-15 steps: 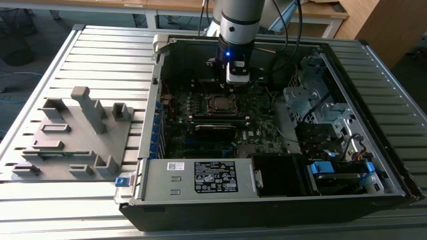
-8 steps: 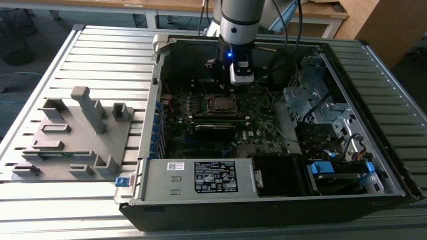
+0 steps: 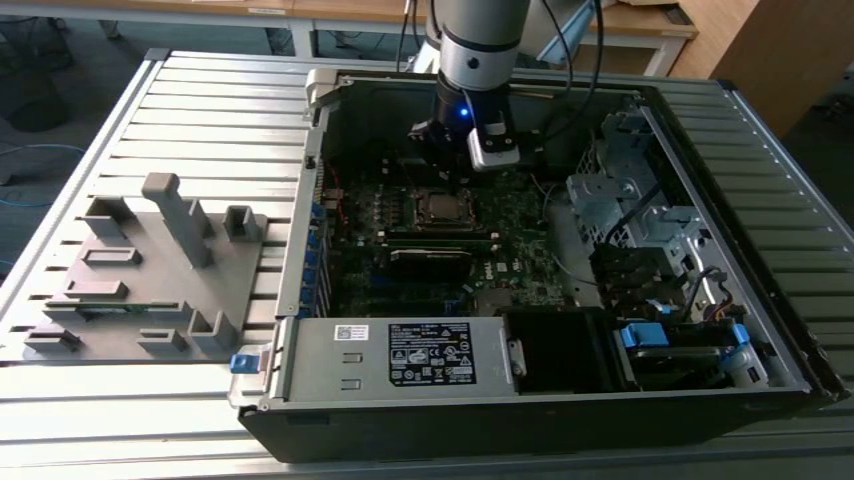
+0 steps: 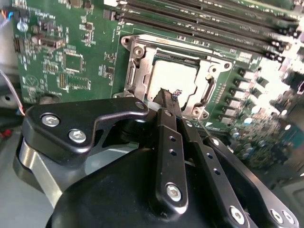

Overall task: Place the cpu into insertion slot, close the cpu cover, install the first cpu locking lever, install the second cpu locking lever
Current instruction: 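Close the cpu cover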

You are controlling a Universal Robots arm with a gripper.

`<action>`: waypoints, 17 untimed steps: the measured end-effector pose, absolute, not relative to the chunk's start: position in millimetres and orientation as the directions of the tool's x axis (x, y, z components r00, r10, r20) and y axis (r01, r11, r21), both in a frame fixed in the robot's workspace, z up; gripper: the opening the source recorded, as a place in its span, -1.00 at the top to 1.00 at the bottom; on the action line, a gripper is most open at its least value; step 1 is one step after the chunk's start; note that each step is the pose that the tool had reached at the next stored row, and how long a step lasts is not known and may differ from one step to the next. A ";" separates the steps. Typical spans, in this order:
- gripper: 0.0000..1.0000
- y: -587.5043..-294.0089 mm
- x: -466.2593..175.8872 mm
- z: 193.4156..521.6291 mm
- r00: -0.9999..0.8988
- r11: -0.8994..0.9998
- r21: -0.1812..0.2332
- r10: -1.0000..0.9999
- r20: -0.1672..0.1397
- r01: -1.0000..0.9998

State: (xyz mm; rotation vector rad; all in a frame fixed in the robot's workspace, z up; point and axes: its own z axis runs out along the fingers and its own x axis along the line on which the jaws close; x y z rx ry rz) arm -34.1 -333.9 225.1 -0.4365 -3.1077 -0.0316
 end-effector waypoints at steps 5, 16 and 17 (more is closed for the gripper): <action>0.80 -333.9 -34.1 224.2 -0.982 0.982 0.019 0.187 0.006 0.188; 0.80 -333.9 -40.3 220.6 -0.984 0.985 0.025 0.172 -0.035 0.171; 0.80 -333.9 -42.7 220.1 -0.985 0.985 0.025 0.172 -0.035 0.171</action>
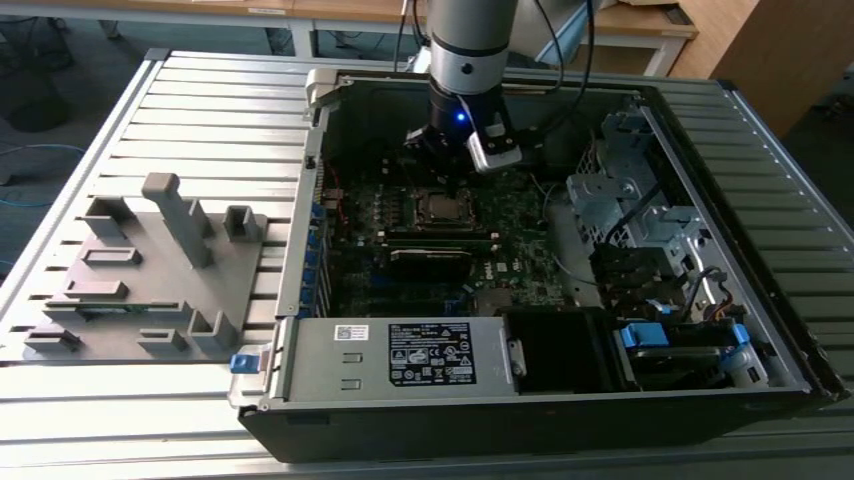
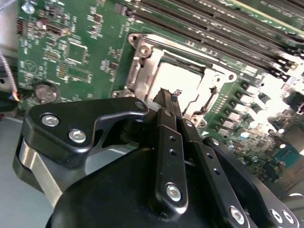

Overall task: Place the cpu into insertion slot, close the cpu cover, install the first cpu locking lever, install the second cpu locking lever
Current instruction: 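Close the cpu cover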

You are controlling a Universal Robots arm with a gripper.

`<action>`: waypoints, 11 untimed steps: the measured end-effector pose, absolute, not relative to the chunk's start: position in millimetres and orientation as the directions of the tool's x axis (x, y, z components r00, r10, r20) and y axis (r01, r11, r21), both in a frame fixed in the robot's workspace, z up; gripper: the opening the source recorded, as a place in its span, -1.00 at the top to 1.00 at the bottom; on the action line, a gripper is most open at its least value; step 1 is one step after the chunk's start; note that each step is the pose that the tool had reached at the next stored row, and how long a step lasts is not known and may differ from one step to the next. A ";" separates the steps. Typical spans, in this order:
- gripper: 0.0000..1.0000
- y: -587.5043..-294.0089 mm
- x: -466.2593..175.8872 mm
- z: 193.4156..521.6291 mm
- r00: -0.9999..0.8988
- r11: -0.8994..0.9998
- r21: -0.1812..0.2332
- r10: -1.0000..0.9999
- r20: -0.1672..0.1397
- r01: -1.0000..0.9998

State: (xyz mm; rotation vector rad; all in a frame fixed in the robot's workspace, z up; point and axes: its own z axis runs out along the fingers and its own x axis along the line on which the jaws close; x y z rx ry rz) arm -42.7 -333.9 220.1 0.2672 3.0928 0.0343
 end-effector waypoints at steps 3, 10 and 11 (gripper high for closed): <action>0.80 -333.8 -48.8 217.9 -0.984 0.985 0.025 0.172 -0.035 0.171; 0.80 -333.9 -52.6 214.4 -0.985 0.985 0.025 0.172 -0.035 0.171; 0.80 -333.9 -53.5 214.0 -0.985 0.985 0.025 0.172 -0.035 0.171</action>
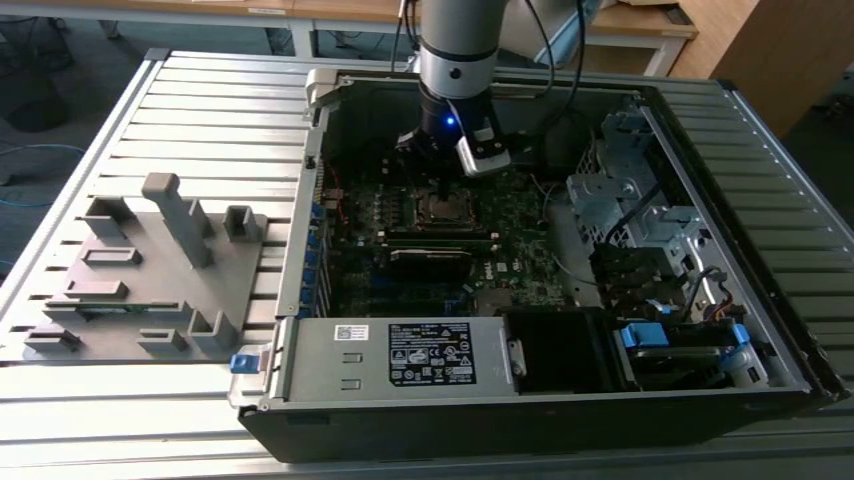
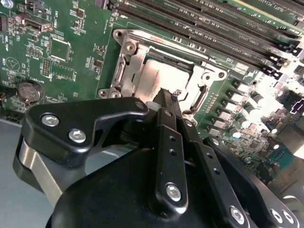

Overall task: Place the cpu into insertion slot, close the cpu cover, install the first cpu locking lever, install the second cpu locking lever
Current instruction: 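Close the cpu cover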

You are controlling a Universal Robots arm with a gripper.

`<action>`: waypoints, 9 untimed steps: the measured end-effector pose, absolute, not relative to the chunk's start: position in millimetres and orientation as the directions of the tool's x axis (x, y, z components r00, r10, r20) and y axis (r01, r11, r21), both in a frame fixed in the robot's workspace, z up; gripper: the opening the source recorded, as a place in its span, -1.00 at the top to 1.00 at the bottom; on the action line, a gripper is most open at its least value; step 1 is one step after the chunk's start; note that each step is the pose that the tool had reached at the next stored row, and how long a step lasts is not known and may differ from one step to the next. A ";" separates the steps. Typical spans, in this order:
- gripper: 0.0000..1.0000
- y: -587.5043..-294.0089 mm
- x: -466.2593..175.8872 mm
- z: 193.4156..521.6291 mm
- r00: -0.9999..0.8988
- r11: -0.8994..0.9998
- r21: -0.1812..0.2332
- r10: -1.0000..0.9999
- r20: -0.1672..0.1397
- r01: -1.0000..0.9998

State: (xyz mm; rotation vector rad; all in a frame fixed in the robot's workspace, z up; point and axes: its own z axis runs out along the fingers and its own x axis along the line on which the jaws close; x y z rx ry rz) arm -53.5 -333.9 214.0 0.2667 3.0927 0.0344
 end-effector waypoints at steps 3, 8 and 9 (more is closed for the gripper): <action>0.80 -333.8 -57.0 212.5 -0.985 0.985 0.025 0.172 -0.035 0.171; 0.80 -333.9 -58.1 210.3 -0.985 0.985 0.025 0.172 -0.035 0.171; 0.80 -333.9 -59.6 209.8 -0.985 0.985 0.025 0.172 -0.035 0.171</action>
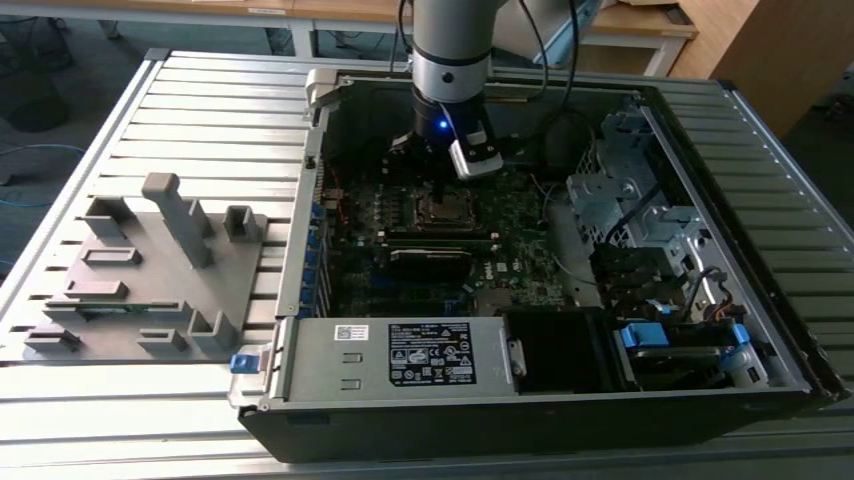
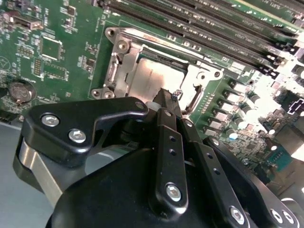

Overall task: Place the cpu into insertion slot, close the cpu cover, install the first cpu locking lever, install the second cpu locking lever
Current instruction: 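Close the cpu cover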

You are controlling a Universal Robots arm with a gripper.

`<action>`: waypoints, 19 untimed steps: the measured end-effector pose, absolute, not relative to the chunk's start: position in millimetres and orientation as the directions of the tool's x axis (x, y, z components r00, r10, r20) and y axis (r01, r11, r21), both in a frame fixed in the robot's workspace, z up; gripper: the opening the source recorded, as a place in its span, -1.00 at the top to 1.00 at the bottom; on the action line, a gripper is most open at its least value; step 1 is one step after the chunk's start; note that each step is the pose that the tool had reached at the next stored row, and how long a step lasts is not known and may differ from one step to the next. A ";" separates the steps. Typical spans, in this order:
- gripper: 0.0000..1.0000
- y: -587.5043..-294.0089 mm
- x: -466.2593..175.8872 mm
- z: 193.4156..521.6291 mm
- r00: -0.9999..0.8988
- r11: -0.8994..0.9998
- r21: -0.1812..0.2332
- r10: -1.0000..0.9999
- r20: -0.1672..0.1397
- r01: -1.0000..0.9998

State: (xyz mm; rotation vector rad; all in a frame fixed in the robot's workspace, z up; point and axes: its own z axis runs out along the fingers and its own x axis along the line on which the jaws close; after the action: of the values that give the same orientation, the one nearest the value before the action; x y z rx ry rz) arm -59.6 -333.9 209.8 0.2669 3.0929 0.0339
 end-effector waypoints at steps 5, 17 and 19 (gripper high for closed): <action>0.80 -333.8 -68.4 207.5 -0.985 0.985 0.025 0.172 -0.035 0.171; 0.80 -337.1 -74.5 205.8 -0.985 0.985 0.025 0.171 -0.035 0.170; 0.80 -337.6 -75.4 204.8 -0.985 0.985 0.025 0.170 -0.035 0.170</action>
State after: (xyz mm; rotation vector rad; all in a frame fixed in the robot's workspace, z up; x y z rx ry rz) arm -75.4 -337.6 204.8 0.2648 3.0929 0.0344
